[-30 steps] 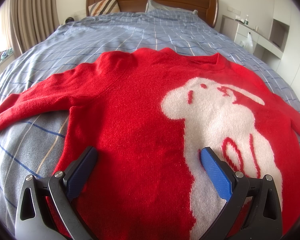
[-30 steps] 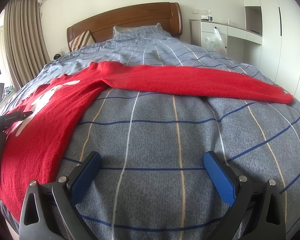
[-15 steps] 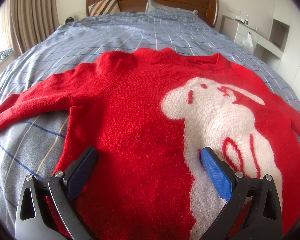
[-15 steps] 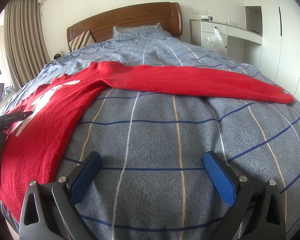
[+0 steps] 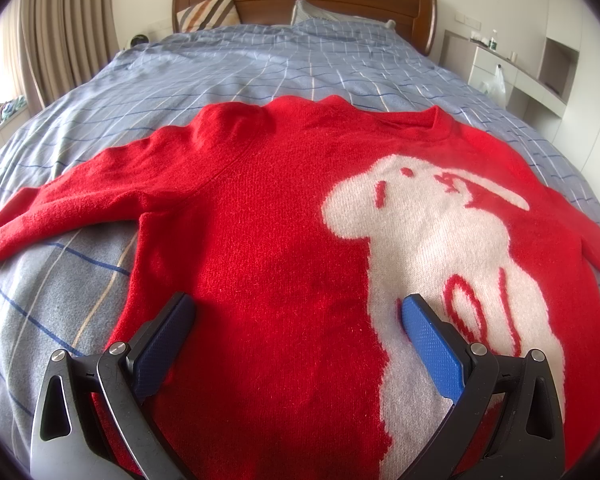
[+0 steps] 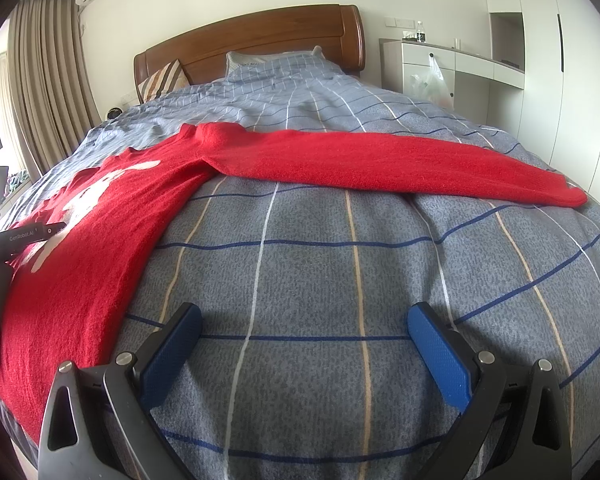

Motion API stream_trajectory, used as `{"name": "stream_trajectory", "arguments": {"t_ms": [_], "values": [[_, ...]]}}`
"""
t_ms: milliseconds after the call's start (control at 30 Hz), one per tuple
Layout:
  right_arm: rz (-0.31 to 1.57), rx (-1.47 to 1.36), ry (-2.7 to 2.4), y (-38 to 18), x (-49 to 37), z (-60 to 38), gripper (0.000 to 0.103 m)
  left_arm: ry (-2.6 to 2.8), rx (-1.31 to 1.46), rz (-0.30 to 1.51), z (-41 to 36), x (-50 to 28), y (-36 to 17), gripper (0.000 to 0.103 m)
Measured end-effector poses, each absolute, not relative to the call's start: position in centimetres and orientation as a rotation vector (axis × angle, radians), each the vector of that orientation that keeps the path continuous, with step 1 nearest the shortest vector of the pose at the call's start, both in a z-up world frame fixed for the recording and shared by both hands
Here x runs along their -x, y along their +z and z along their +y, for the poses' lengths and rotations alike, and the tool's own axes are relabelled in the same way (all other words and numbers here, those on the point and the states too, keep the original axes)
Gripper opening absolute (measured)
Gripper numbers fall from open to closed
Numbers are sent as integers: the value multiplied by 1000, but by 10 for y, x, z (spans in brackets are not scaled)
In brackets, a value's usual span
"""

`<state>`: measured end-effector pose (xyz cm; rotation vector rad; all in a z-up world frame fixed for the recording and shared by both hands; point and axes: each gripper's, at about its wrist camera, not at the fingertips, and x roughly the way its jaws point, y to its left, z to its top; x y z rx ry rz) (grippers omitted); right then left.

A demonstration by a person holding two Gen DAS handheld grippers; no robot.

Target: Fold small clothes

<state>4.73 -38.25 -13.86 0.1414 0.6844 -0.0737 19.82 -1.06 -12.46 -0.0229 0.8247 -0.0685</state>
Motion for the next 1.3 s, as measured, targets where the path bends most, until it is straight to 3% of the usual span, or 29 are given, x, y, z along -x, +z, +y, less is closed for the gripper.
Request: {"name": "stream_trajectory", "arguments": {"t_ms": [1300], "values": [[641,-119,-80,-144,-44,-381,103,-69,24,825,-12,-201,-125,103]]}}
